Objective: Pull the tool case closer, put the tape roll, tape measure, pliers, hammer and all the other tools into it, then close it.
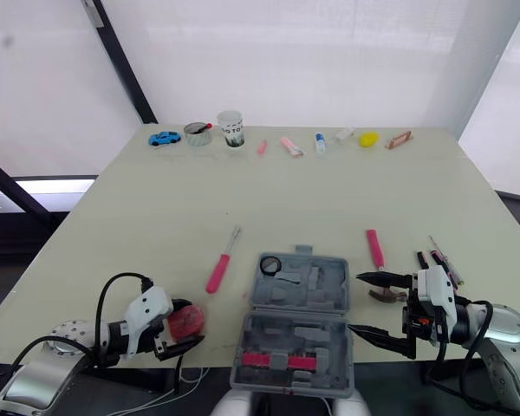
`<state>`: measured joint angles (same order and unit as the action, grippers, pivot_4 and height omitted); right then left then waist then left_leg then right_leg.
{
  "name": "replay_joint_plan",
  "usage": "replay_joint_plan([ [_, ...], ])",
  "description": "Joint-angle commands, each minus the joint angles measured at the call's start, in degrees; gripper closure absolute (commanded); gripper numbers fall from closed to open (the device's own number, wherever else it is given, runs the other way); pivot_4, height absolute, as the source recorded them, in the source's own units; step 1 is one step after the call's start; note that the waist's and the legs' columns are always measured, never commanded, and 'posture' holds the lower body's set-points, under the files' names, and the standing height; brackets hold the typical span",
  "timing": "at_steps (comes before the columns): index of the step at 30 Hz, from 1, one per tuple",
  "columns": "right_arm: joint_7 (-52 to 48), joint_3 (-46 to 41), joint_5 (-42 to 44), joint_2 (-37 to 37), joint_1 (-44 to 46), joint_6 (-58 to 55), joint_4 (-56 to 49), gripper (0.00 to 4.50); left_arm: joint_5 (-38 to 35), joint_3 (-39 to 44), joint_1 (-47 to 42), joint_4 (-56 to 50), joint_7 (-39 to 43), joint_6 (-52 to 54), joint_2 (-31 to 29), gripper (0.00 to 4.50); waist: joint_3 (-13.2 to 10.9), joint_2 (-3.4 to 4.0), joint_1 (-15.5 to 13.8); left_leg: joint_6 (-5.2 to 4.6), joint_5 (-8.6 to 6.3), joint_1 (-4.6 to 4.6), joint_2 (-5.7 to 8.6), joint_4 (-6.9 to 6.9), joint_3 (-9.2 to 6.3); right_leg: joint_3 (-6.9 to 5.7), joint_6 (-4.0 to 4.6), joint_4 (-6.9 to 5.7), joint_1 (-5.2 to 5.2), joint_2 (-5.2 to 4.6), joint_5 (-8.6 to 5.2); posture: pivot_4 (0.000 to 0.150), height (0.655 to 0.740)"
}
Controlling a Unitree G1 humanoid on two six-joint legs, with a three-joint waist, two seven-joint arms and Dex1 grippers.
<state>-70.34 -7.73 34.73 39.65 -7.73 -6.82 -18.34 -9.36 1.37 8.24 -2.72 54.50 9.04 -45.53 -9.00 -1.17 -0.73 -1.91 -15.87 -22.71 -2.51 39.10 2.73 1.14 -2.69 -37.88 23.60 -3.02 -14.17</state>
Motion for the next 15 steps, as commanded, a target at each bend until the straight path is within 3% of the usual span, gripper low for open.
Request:
replay_joint_plan([
  [1,-0.2,-1.3,1.0,0.2,0.5,0.7,-1.5,0.0,0.8,-0.8,0.7,1.4,0.2,-0.6,0.1,1.54,0.0,0.0,0.0,0.0,0.0,0.0,0.0,0.0,0.0,0.0,0.0,0.0,0.0,0.0,0.0,0.15,0.74],
  [9,-0.3,-1.0,1.0,0.0,0.9,0.8,-1.2,0.0,-0.2,0.2,-0.4,1.7,0.7,-1.8,0.1,1.53,0.0,0.01,0.0,0.0,0.0,0.01,0.0,0.0,0.0,0.0,0.0,-0.01,-0.01,0.0,0.0,0.15,0.74],
  [15,-0.4,-1.1,1.5,-0.2,1.2,0.6,-1.2,0.0,-4.6,1.3,-7.5,-1.7,7.2,1.3,-3.3,1.53,0.0,-0.03,-0.2,0.0,0.0,-0.03,0.03,0.01,-0.04,-0.04,0.0,-0.01,-0.01,0.01,0.0,0.15,0.74],
])
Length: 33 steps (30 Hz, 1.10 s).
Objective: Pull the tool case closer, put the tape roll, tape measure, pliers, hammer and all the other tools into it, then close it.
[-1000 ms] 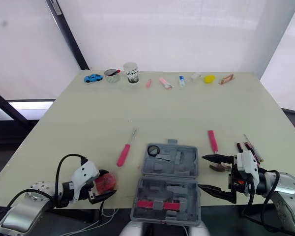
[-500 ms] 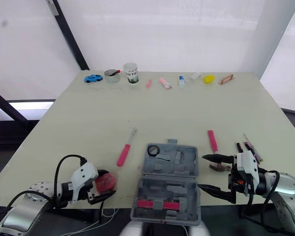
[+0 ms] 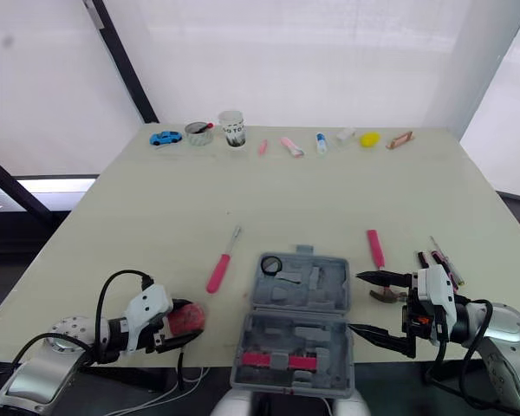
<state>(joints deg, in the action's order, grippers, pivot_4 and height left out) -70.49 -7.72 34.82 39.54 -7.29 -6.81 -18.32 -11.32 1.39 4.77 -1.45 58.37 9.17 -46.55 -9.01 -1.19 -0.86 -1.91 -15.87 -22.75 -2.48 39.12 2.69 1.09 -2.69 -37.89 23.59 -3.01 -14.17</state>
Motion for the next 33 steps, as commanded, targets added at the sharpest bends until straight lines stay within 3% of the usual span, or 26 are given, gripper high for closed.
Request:
replay_joint_plan([
  [1,-0.2,-1.1,1.5,-0.1,1.0,0.5,-1.2,0.0,-3.2,1.0,-6.1,-3.3,4.8,1.6,-3.0,1.53,0.0,-0.02,-0.1,0.0,0.0,-0.02,0.03,0.01,-0.02,-0.02,0.0,0.0,0.0,0.0,0.0,0.15,0.74],
  [9,2.0,-0.6,4.3,-1.6,3.3,-2.7,-2.0,0.0,-4.0,-8.2,-27.0,-0.9,20.4,1.2,-4.3,1.53,0.0,-0.03,0.3,0.0,0.0,-0.04,0.19,0.05,0.05,0.08,-0.24,0.04,-0.02,0.12,0.12,0.15,0.74],
  [13,7.8,-0.5,6.2,-2.7,4.6,-7.7,-3.9,0.0,-3.5,-13.2,-37.6,2.4,24.2,1.2,0.4,1.53,-0.1,-0.08,-0.1,0.0,0.01,-0.17,0.19,0.07,0.05,-0.1,-0.23,0.01,-0.03,0.23,0.12,0.15,0.74],
  [20,26.4,0.4,10.7,-3.4,8.4,-25.3,-11.1,0.0,-1.1,-20.6,-50.4,10.9,27.4,-2.8,13.2,1.53,-0.1,-0.1,0.2,0.0,0.01,-0.22,0.21,0.18,0.06,0.02,-0.25,0.03,-0.05,0.25,0.13,0.15,0.74],
  [28,49.2,-2.1,31.7,-6.9,11.5,-44.7,-15.3,0.0,2.9,-22.6,-58.4,24.0,24.5,-11.4,25.5,1.53,-0.1,-0.14,0.2,-0.01,0.0,-0.3,0.2,0.14,-0.06,-0.04,-0.24,0.04,0.02,0.31,0.12,0.15,0.74],
  [33,68.1,-1.8,50.8,-8.6,12.3,-47.7,-13.5,0.0,4.3,-22.4,-60.4,29.3,24.2,-15.5,28.9,1.53,-0.1,-0.14,0.3,-0.02,0.0,-0.32,0.2,0.14,-0.16,0.0,-0.25,0.05,0.02,0.29,0.13,0.15,0.74],
])
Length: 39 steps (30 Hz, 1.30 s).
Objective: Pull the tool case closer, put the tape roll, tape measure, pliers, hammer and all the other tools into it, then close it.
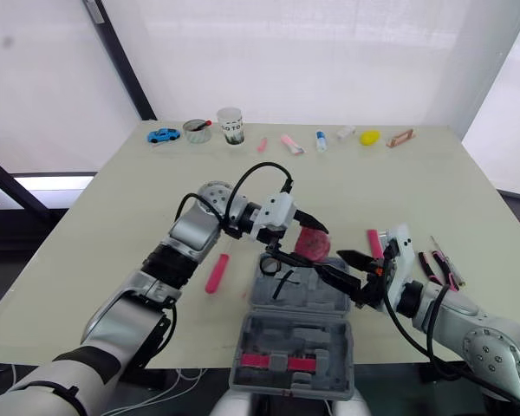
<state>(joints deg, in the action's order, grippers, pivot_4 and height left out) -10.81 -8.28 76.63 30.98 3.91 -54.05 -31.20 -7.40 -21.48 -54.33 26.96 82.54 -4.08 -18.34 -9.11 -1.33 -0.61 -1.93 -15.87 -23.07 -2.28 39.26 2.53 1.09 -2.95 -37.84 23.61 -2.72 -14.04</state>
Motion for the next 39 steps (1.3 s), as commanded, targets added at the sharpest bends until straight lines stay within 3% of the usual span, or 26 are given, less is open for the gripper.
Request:
replay_joint_plan([
  [1,12.3,-1.0,12.3,-0.6,1.6,0.4,0.1,0.0,0.6,0.4,-1.5,1.6,0.2,-3.0,1.1,1.53,0.0,0.0,0.1,0.0,0.0,0.0,0.0,0.0,0.0,0.0,0.0,0.0,0.0,0.0,0.0,0.15,0.74],
  [5,24.6,0.2,21.8,-2.4,3.4,4.4,2.8,0.0,0.7,0.4,-1.7,2.9,0.7,-3.9,2.2,1.53,0.0,0.0,0.2,-0.01,0.0,-0.01,-0.01,0.0,-0.03,-0.01,-0.01,-0.02,0.01,0.0,0.0,0.15,0.74],
  [7,28.3,2.0,23.1,-2.5,3.5,4.6,3.4,0.52,0.9,0.6,-1.5,3.1,0.4,-4.2,2.6,1.53,0.0,0.0,0.2,-0.01,0.0,-0.02,0.0,0.0,-0.03,-0.01,-0.01,-0.01,0.01,0.0,0.0,0.15,0.74],
  [9,30.9,3.0,24.2,-2.7,3.6,5.4,3.5,1.19,1.0,0.8,-1.4,3.0,0.3,-4.2,2.8,1.53,0.0,0.0,0.2,-0.01,0.0,-0.03,-0.01,0.0,-0.04,-0.01,-0.01,0.01,0.01,0.0,0.01,0.15,0.74],
  [13,33.2,4.0,26.3,-2.5,4.6,6.8,3.8,3.12,1.1,1.1,-1.2,2.8,-0.1,-3.7,2.7,1.53,0.0,0.0,0.5,-0.01,0.0,-0.14,-0.01,0.0,-0.15,-0.04,-0.01,0.03,0.07,0.0,0.01,0.15,0.74],
  [15,33.9,4.2,27.3,-2.4,4.8,7.4,4.1,3.77,1.0,1.3,-1.1,2.7,-0.1,-3.2,2.5,1.53,0.0,0.0,0.5,-0.01,0.0,-0.18,-0.01,0.01,-0.27,-0.07,-0.02,0.05,0.07,0.0,0.01,0.15,0.74],
  [20,34.1,4.6,29.0,-1.3,5.8,8.5,5.0,3.92,-0.9,2.2,-0.6,0.9,1.0,1.1,2.0,1.53,0.0,0.0,1.0,-0.01,0.0,-0.25,0.0,0.01,-0.43,-0.17,-0.02,0.08,0.08,0.0,0.01,0.15,0.74],
  [22,33.6,4.4,29.5,-0.5,5.8,8.5,5.4,3.92,-2.1,2.6,0.0,-0.6,1.6,1.7,1.7,0.5,0.0,0.0,1.2,-0.02,0.0,-0.28,0.0,0.01,-0.47,-0.19,-0.02,0.09,0.09,0.0,0.01,0.15,0.74],
  [24,32.9,4.2,30.1,0.4,5.6,8.3,5.8,3.98,-2.9,3.2,0.5,-1.9,1.5,2.7,1.5,0.0,0.0,0.0,1.2,-0.02,0.0,-0.32,-0.01,0.01,-0.5,-0.23,-0.02,0.12,0.11,0.0,0.01,0.15,0.74],
  [31,25.1,-1.0,35.7,8.4,0.2,5.1,7.9,3.98,-6.7,5.7,3.2,-4.3,7.3,2.9,-3.9,0.0,0.0,0.03,1.2,-0.02,0.0,-0.53,-0.01,0.04,-0.59,-0.32,-0.01,0.14,0.28,-0.01,0.01,0.15,0.74],
  [39,10.6,-8.1,30.7,17.9,-12.6,-3.0,17.8,3.98,-15.8,8.3,12.4,-14.5,10.0,6.5,-14.6,0.0,0.0,0.06,1.1,-0.02,0.0,-0.58,-0.02,0.05,-0.62,-0.35,-0.01,0.17,0.28,-0.04,0.01,0.15,0.74],
])
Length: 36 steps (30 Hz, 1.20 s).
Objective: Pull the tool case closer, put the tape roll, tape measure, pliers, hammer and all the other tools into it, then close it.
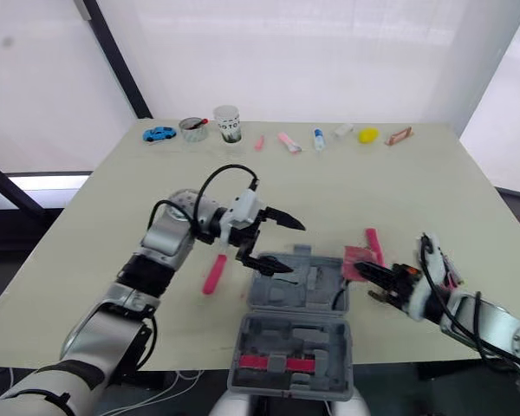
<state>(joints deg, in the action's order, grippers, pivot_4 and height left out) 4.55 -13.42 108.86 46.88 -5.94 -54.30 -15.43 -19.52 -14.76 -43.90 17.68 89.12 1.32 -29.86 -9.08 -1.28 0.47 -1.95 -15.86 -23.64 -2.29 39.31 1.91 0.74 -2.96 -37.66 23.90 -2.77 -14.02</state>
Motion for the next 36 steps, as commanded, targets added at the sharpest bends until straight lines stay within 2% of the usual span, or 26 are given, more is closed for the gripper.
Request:
replay_joint_plan([
  [1,-5.7,-3.3,-1.9,2.5,-3.9,-3.5,3.1,3.98,-4.8,1.8,3.3,-7.0,3.4,1.6,-4.6,0.0,0.0,0.01,0.0,0.0,0.0,0.02,-0.01,0.0,-0.01,0.0,0.0,0.0,-0.03,0.0,0.0,0.15,0.74],
  [4,-8.5,-2.7,-4.0,3.9,-6.4,-6.3,4.5,3.98,-8.8,2.5,8.0,-12.6,3.4,3.3,-10.3,0.0,0.0,0.01,0.3,0.0,0.0,0.08,-0.02,0.0,0.03,0.04,0.01,-0.06,-0.02,0.0,0.0,0.15,0.74],
  [9,-9.7,-1.2,-8.7,1.8,-6.2,-6.7,6.5,3.98,-12.0,4.0,14.1,-19.0,3.4,4.9,-16.2,0.0,0.0,0.01,0.1,0.0,0.01,0.21,-0.02,0.06,0.03,0.1,0.01,-0.15,-0.11,0.03,0.0,0.15,0.74],
  [19,-10.3,1.2,-17.6,-5.4,-3.2,-6.9,9.9,3.98,-15.2,8.5,21.1,-27.8,0.8,9.1,-19.2,0.0,0.0,0.01,-0.1,0.01,0.01,0.32,0.01,0.04,0.11,0.18,0.0,-0.13,-0.22,0.03,-0.01,0.15,0.74],
  [21,-10.4,0.9,-18.8,-6.5,-3.0,-7.1,10.1,2.97,-15.4,9.1,21.7,-28.6,0.4,9.8,-19.3,0.0,0.0,0.01,0.0,0.01,0.01,0.32,0.01,0.03,0.13,0.21,0.0,-0.13,-0.22,0.03,-0.01,0.15,0.74],
  [22,-10.2,0.6,-19.0,-6.9,-3.1,-7.4,10.3,2.66,-15.3,9.4,21.9,-28.9,0.3,10.1,-19.3,0.0,0.0,0.01,0.0,0.01,0.01,0.33,0.01,0.03,0.13,0.21,0.0,-0.13,-0.22,0.03,-0.01,0.15,0.74],
  [24,-10.6,-0.3,-18.1,-7.1,-3.9,-8.6,10.1,1.69,-15.3,9.8,22.3,-29.1,0.3,10.5,-19.4,0.0,0.0,0.01,0.0,0.0,0.01,0.34,0.01,0.04,0.14,0.21,0.0,-0.15,-0.22,0.04,-0.01,0.15,0.74],
  [25,-10.9,-0.7,-17.7,-6.9,-4.5,-9.2,10.0,1.42,-15.2,9.9,22.4,-29.2,0.3,10.6,-19.5,0.0,0.0,0.01,0.0,0.0,0.01,0.37,0.01,0.04,0.15,0.22,0.0,-0.15,-0.23,0.04,-0.01,0.15,0.74],
  [28,-12.1,-2.3,-19.4,-5.5,-6.0,-9.9,9.6,0.1,-15.2,10.3,22.5,-29.1,0.2,11.0,-19.3,0.0,0.0,0.01,-0.1,0.01,0.01,0.42,0.01,0.03,0.17,0.24,0.0,-0.14,-0.28,0.04,-0.01,0.15,0.74],
  [31,-16.2,-4.8,-23.9,-2.8,-8.0,-9.0,8.0,0.1,-15.1,10.7,22.7,-29.0,0.1,11.1,-19.3,0.0,0.0,0.0,-0.3,0.0,0.01,0.42,0.03,0.03,0.22,0.28,-0.01,-0.11,-0.28,0.02,-0.01,0.15,0.74],
  [36,-33.2,-4.8,-39.5,4.0,-14.7,-1.0,1.6,0.1,-15.3,11.4,23.2,-29.1,0.3,11.6,-19.3,0.0,0.0,0.04,-0.4,0.0,0.0,0.45,0.04,0.0,0.25,0.31,-0.03,-0.09,-0.29,0.03,-0.02,0.15,0.74],
])
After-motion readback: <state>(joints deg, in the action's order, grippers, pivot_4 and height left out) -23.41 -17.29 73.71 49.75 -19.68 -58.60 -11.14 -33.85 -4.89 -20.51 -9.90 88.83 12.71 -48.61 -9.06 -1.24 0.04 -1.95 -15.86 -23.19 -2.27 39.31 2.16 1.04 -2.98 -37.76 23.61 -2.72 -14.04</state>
